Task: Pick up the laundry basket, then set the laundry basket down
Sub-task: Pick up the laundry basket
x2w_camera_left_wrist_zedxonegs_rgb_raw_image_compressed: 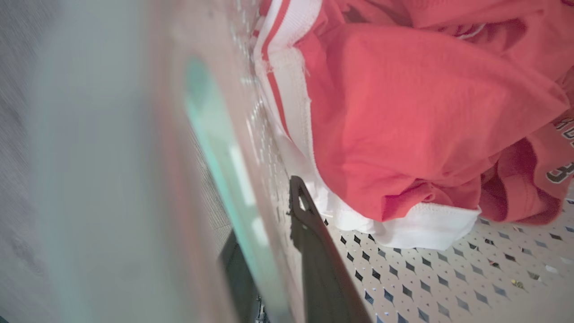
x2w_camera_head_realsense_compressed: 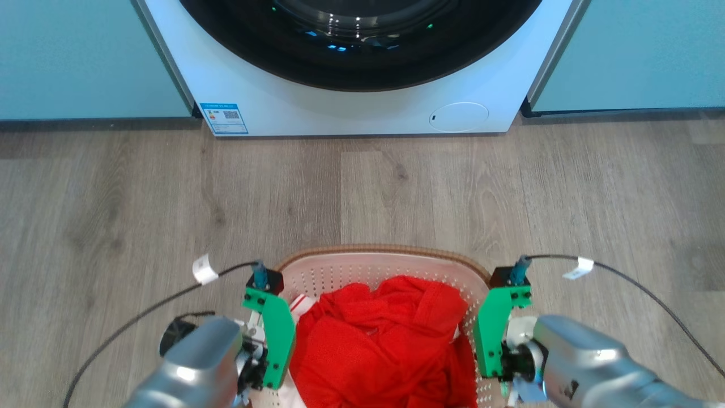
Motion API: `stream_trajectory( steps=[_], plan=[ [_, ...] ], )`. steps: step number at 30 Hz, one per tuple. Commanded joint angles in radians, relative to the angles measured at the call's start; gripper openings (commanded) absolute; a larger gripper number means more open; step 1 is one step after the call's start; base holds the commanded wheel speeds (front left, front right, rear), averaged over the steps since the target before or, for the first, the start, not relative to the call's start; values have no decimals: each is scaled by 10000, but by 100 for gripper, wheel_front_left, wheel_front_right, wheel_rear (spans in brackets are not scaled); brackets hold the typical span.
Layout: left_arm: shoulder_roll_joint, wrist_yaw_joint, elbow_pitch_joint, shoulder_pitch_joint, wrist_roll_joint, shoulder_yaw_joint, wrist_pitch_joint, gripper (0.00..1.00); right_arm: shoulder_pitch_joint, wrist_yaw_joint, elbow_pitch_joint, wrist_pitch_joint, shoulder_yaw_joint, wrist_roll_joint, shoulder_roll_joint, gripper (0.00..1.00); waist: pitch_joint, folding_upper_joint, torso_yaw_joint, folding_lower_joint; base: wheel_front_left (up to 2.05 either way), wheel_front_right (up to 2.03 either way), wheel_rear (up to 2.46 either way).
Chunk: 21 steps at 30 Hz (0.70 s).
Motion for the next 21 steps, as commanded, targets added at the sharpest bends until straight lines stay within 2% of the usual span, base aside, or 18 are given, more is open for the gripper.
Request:
stream_trajectory(
  steps=[1,10,21],
  plan=[
    [167,-167,-333,-527,2,-354,311,0,-765,75,-338,96,90,-69,26,0,28,-1,-18,1,0,0,0],
    [378,-167,-767,-1059,-993,-1207,958,0,-1089,75,-370,745,200,-96,38,0,-296,-1,-93,1,0,0,0],
    [554,-167,-1082,-971,-1626,-1649,1383,0,-866,75,-444,1079,248,134,95,0,-606,-1,-62,1,0,0,0]
  ],
)
